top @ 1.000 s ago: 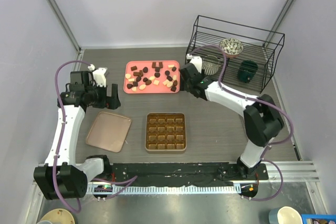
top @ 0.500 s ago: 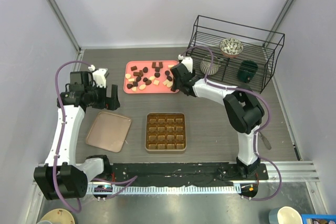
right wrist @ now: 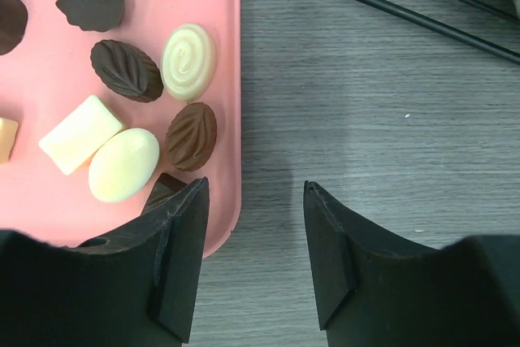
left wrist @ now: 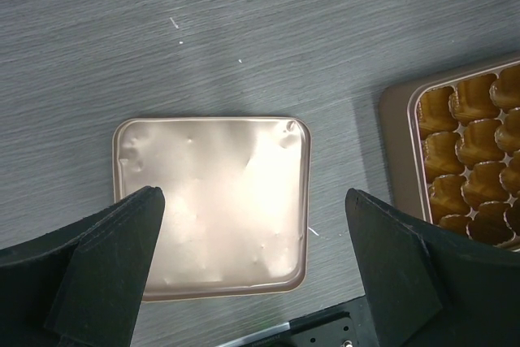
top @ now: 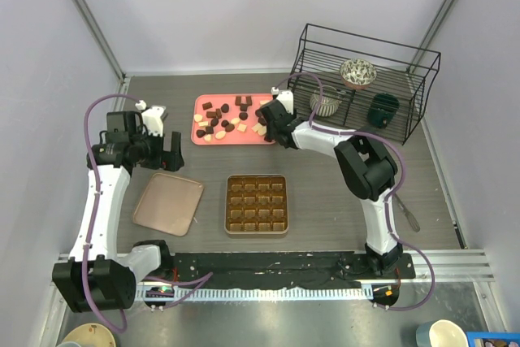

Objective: Pack the chocolate
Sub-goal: Move the plate to the center of the board.

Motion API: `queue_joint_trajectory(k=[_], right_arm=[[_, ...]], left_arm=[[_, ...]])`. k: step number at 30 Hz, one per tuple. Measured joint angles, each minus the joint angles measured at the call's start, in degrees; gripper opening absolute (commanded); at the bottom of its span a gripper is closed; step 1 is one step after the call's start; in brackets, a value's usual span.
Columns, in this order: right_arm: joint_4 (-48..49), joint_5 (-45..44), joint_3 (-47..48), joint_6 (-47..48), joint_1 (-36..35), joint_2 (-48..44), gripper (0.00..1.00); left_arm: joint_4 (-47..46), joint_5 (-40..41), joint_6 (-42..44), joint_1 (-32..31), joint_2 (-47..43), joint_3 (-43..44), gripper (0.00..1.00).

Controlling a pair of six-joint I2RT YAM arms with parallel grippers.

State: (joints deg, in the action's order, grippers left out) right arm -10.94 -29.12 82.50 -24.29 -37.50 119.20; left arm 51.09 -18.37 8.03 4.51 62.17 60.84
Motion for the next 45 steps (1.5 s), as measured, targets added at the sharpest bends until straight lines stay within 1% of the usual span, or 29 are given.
queue_joint_trajectory(k=[4,5,18,19,21,22,26,30,32,35,39,45], right_arm=[[0.2,0.0,0.0,0.0,0.0,0.1,0.49],[0.2,0.0,0.0,0.0,0.0,0.2,0.46],[1.3,0.3,0.0,-0.3,0.0,2.2,0.39],[1.5,0.3,0.0,-0.4,0.0,2.3,0.35],[1.7,0.4,0.1,-0.5,-0.1,2.4,0.31],[1.7,0.5,0.1,-0.7,-0.1,2.4,0.27],[1.9,0.5,0.1,-0.9,-0.5,2.4,0.21],[3.1,-0.3,-1.0,-0.9,-1.3,2.3,0.17],[4.5,-1.0,-2.5,-0.9,-1.6,1.6,0.15],[6.9,-1.1,-5.4,-1.4,-1.7,0.2,0.13],[9.1,-1.4,-10.6,-2.0,-2.2,-3.0,0.08],[10.6,-1.8,-18.5,-3.1,-2.8,-8.4,0.08]], left_arm=[[0.0,0.4,0.1,0.0,-0.3,0.0,1.0],[0.0,0.4,0.1,0.0,-0.3,0.0,1.0],[0.3,0.9,0.5,0.0,-1.6,0.0,1.0],[0.3,0.9,0.5,0.0,-1.6,0.0,1.0],[0.4,0.9,0.5,0.0,-1.7,0.0,1.0],[0.5,0.9,0.5,0.0,-1.7,0.0,1.0],[0.7,1.1,1.1,0.0,-2.1,0.0,1.0],[1.1,1.5,1.4,0.0,-2.8,0.0,1.0],[1.2,1.5,1.4,0.0,-3.1,0.0,1.0],[1.6,1.5,1.5,0.0,-3.7,0.0,1.0],[2.3,1.5,1.6,0.0,-4.1,0.0,1.0],[3.2,1.4,1.7,0.0,-4.9,0.0,1.0]])
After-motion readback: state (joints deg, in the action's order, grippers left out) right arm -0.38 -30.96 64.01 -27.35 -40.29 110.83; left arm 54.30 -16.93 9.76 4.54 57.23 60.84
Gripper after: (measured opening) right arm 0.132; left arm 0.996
